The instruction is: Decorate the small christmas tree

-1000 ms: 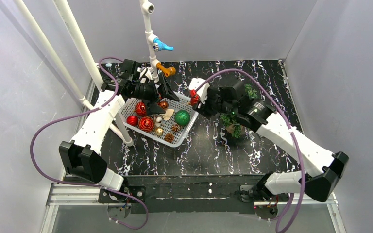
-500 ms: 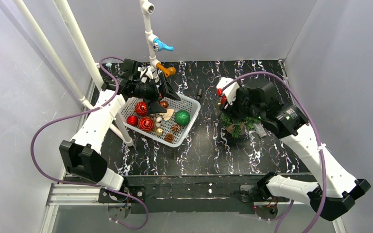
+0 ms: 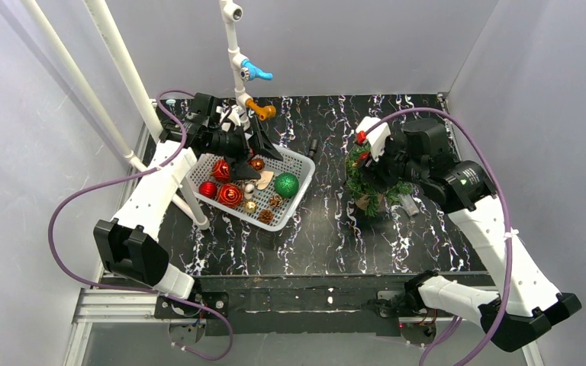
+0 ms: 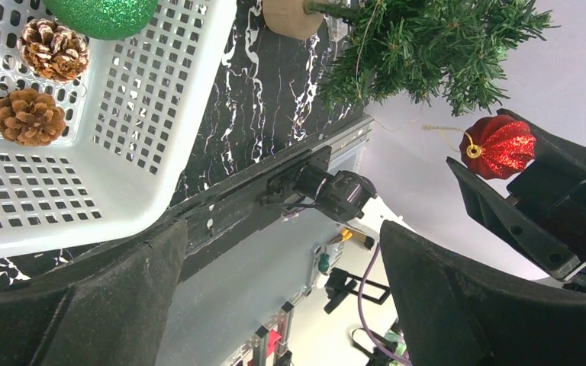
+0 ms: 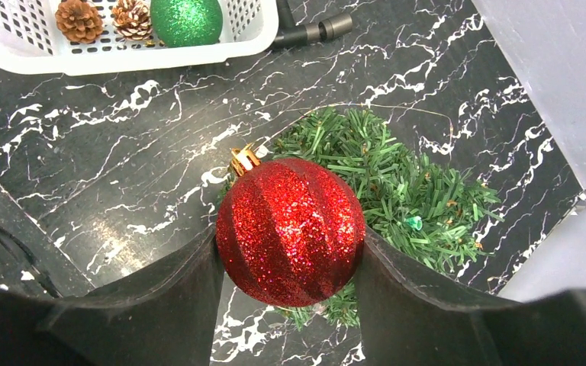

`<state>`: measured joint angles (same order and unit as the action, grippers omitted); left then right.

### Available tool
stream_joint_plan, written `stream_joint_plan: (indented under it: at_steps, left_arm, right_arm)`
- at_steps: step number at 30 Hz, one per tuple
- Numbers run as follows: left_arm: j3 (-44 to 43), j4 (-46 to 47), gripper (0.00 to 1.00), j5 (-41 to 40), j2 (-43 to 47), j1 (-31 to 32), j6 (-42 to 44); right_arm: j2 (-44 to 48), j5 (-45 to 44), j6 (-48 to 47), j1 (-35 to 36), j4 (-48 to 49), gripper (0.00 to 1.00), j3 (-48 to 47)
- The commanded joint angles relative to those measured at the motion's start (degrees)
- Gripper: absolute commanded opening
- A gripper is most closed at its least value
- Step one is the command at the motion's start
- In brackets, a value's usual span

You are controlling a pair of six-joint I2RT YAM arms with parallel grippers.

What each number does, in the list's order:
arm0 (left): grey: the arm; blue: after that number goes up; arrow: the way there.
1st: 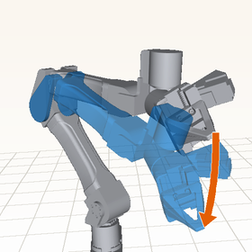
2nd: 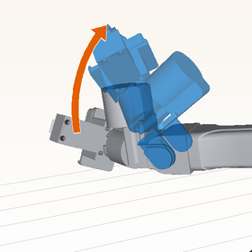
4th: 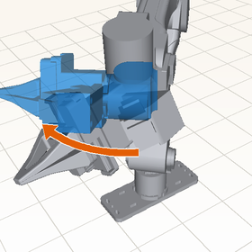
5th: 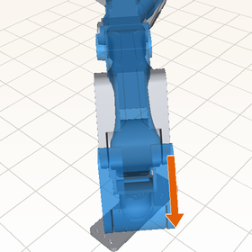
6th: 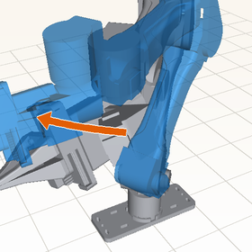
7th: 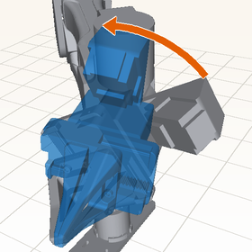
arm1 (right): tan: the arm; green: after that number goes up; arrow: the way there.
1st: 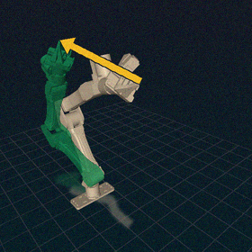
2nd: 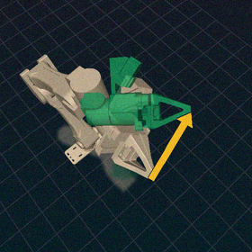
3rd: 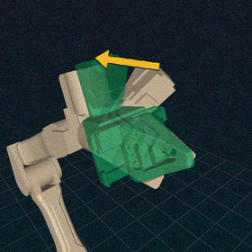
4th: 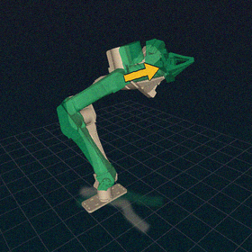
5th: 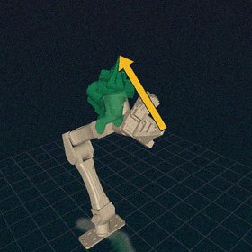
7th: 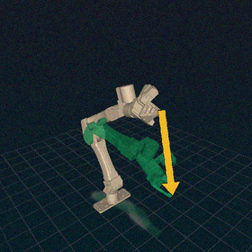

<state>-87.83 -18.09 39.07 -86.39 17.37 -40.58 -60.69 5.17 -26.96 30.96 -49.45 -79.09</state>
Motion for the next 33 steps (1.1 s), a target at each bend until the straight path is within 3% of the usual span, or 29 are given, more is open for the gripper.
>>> stream_joint_plan:
  at_steps: [1,14,33]
  left_arm:
    - [1.4,-2.4,0.98,3.1,1.6,-0.4,-0.1]
    - [2.6,-2.4,0.98,3.4,2.9,-0.6,1.4]
    - [2.9,-0.7,0.98,5.5,1.2,-1.1,0.9]
  right_arm:
    - [-1.5,1.6,1.3,-0.5,1.7,0.15,-3.3]
    - [-8.0,-9.4,-1.5,-1.4,-0.3,0.14,-9.3]
    - [-8.6,-13.5,-1.7,-3.4,-0.3,0.14,-8.2]
